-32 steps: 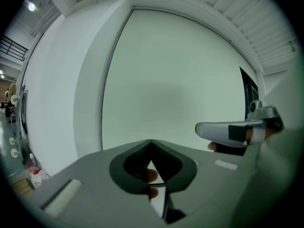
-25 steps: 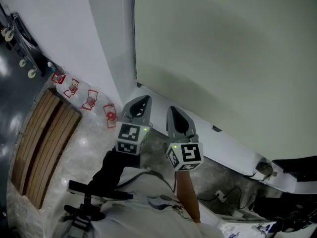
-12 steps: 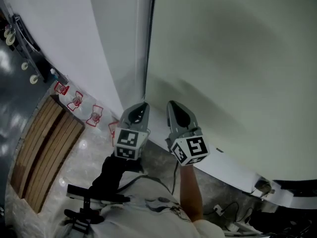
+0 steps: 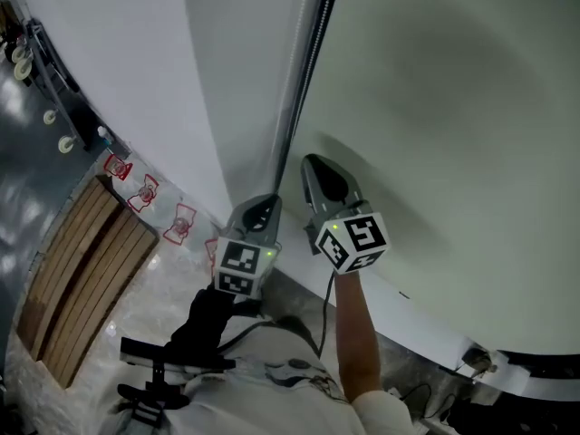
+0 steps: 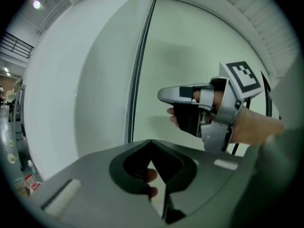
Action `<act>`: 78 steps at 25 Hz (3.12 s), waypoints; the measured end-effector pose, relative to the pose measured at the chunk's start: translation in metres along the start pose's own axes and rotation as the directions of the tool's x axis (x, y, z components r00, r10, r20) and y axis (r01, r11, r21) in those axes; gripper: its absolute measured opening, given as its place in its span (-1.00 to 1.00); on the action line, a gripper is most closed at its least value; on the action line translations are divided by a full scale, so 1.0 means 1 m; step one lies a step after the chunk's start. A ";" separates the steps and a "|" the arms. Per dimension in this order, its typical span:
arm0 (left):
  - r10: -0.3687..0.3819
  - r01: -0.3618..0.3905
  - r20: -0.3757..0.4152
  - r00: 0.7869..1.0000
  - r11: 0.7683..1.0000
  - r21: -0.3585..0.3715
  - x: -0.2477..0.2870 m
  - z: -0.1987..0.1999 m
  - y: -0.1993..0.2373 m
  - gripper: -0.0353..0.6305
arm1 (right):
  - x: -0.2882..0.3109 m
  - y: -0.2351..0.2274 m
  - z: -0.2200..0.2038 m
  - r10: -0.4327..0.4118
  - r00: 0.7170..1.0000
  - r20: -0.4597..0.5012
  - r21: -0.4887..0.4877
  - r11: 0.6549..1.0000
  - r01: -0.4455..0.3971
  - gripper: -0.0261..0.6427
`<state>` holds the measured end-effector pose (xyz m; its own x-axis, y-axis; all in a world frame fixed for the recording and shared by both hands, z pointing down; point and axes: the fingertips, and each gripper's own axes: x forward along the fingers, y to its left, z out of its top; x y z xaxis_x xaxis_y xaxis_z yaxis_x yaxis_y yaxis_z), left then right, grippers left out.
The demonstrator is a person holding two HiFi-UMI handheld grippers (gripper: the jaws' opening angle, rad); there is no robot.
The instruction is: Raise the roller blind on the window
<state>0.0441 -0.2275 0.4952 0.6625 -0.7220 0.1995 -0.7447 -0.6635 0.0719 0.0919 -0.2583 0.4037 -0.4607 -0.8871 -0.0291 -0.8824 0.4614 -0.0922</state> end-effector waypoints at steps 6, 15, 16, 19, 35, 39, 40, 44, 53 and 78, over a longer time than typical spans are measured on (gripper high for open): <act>0.032 -0.032 0.010 0.999 0.999 0.010 0.011 0.009 0.004 -0.90 | 0.040 -0.009 0.007 0.120 0.992 -0.044 -0.059 0.991 -0.122 -0.76; 0.104 -0.104 0.017 0.994 0.994 0.035 0.006 0.008 0.037 -0.90 | 0.116 -0.005 -0.004 0.396 0.911 -0.113 -0.049 0.914 -0.403 -0.41; 0.110 -0.110 0.018 0.994 0.993 0.033 0.004 0.006 0.040 -0.90 | 0.119 -0.001 -0.004 0.437 0.893 -0.111 -0.039 0.896 -0.443 -0.40; 0.123 -0.123 0.019 0.992 0.992 0.033 -0.002 0.001 0.048 -0.90 | 0.124 0.013 -0.006 0.565 0.817 -0.113 -0.011 0.822 -0.570 -0.41; -0.091 0.087 0.080 0.993 0.994 0.060 -0.063 -0.006 0.054 -0.90 | 0.084 0.143 -0.044 0.904 0.262 -0.338 0.035 0.290 -0.956 -0.52; -0.131 0.126 0.128 0.983 0.991 0.051 -0.090 0.021 0.044 -0.90 | 0.059 0.152 -0.038 0.930 0.261 -0.259 0.088 0.292 -0.952 -0.70; -0.159 0.153 0.140 0.977 0.987 0.054 -0.097 0.031 0.039 -0.90 | 0.052 0.151 -0.040 0.932 0.273 -0.240 0.093 0.302 -0.949 -0.88; -0.192 0.178 0.196 0.962 0.980 0.089 -0.098 0.068 0.044 -0.90 | 0.036 0.147 -0.070 0.927 0.317 -0.201 0.126 0.345 -0.930 -0.91; -0.340 0.333 0.232 0.911 0.940 0.070 -0.047 0.155 0.022 -0.22 | -0.005 0.152 -0.087 0.865 0.475 -0.161 0.152 0.497 -0.854 -0.92; -0.420 0.498 0.474 0.774 0.866 -0.044 -0.060 0.281 0.012 -0.90 | -0.035 0.169 -0.080 0.833 0.531 -0.153 0.165 0.551 -0.818 -0.92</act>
<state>0.0182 -0.2474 0.2098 0.8637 -0.3726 -0.3393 -0.3188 -0.9254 0.2050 -0.0486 -0.1480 0.4688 -0.9947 -0.0841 0.0599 -0.0941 0.9770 -0.1912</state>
